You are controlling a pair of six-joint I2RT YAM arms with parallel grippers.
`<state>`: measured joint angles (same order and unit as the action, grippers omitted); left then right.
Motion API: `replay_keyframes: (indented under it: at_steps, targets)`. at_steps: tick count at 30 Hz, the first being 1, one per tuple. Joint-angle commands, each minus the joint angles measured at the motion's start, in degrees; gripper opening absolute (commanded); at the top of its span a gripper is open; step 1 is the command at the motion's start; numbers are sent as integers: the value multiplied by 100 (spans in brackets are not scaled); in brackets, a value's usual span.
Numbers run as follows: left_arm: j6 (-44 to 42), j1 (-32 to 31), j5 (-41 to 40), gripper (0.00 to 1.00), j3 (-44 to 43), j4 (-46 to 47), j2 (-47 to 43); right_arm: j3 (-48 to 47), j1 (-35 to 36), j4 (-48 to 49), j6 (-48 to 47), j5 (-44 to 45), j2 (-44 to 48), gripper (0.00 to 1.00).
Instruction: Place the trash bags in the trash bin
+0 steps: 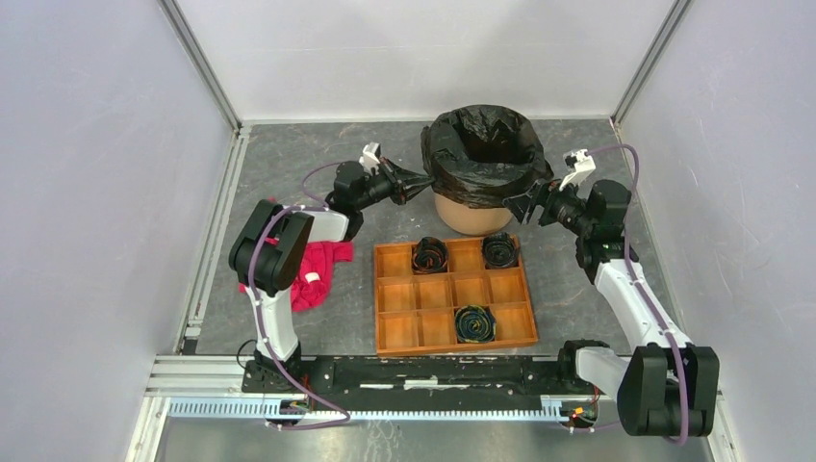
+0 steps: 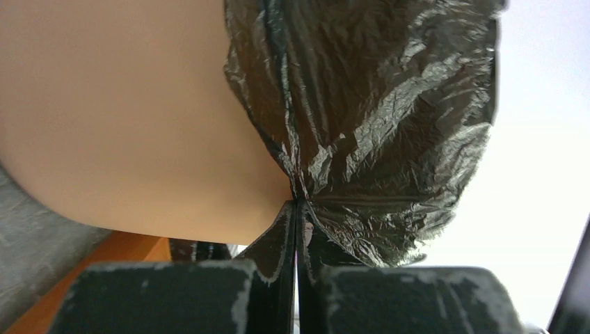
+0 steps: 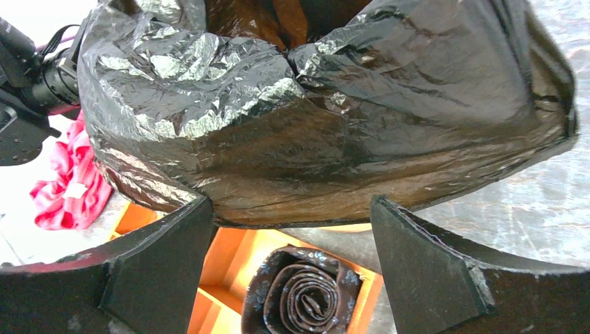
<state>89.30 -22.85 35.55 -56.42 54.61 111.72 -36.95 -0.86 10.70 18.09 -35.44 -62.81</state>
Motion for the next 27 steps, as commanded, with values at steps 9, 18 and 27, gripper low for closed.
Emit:
replay_keyframes:
  at_steps: [9, 18, 27]
  targets:
    - [-1664, -319, -978, 2, 79, -2185, -287, 31, 279, 617, 54, 248, -191, 89]
    - [-2457, -319, -1104, 2, -252, -3323, -399, 254, 275, 14, -450, 894, -438, 69]
    - [-3277, -316, -1498, 2, -819, -4583, -719, -304, 277, -1808, -1167, 2706, 302, 75]
